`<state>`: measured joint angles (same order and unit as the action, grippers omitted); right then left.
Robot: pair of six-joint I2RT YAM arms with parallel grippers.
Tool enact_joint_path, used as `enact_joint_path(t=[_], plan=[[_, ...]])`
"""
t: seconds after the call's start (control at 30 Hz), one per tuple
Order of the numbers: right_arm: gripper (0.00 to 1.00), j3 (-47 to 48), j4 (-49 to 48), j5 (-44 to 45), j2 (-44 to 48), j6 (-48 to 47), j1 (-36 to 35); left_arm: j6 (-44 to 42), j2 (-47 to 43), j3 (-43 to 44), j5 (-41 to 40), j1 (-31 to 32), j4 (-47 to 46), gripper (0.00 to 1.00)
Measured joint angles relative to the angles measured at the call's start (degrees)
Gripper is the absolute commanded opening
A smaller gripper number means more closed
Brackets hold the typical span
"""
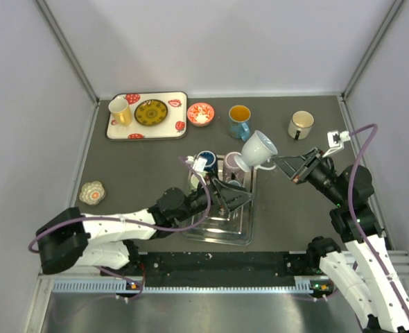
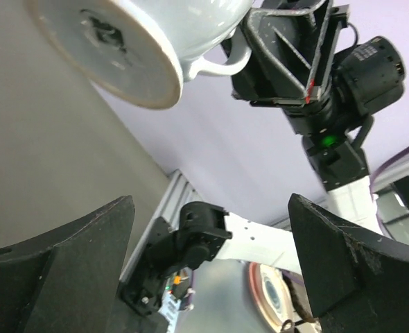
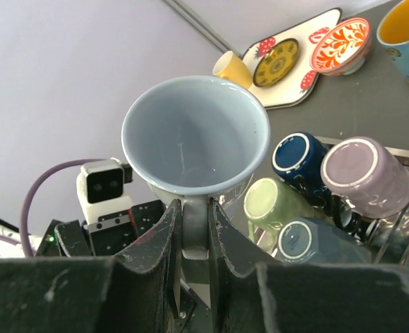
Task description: Turn the mug right side up
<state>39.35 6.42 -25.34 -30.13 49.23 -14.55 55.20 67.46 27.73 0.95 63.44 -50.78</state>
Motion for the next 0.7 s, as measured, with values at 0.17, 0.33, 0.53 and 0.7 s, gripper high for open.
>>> enact_joint_path(t=[0.17, 0.33, 0.53, 0.7], plan=[[0.00, 0.0, -1.4, -2.0, 0.0, 0.7, -0.1, 2.8, 6.4, 2.8, 2.3, 0.0, -8.0, 0.98], [0.00, 0.0, -2.1, -3.3, 0.0, 1.6, -0.4, 3.3, 9.9, 5.0, 1.3, 0.1, -13.9, 0.98], [0.00, 0.0, -3.0, -3.5, 0.6, 2.0, -1.6, 2.9, 14.3, 7.4, -0.9, 0.0, -18.3, 0.83], [0.00, 0.1, -2.3, -3.3, 1.7, 1.2, -1.8, 3.0, 16.6, 8.3, -0.8, -0.7, -20.2, 0.78]])
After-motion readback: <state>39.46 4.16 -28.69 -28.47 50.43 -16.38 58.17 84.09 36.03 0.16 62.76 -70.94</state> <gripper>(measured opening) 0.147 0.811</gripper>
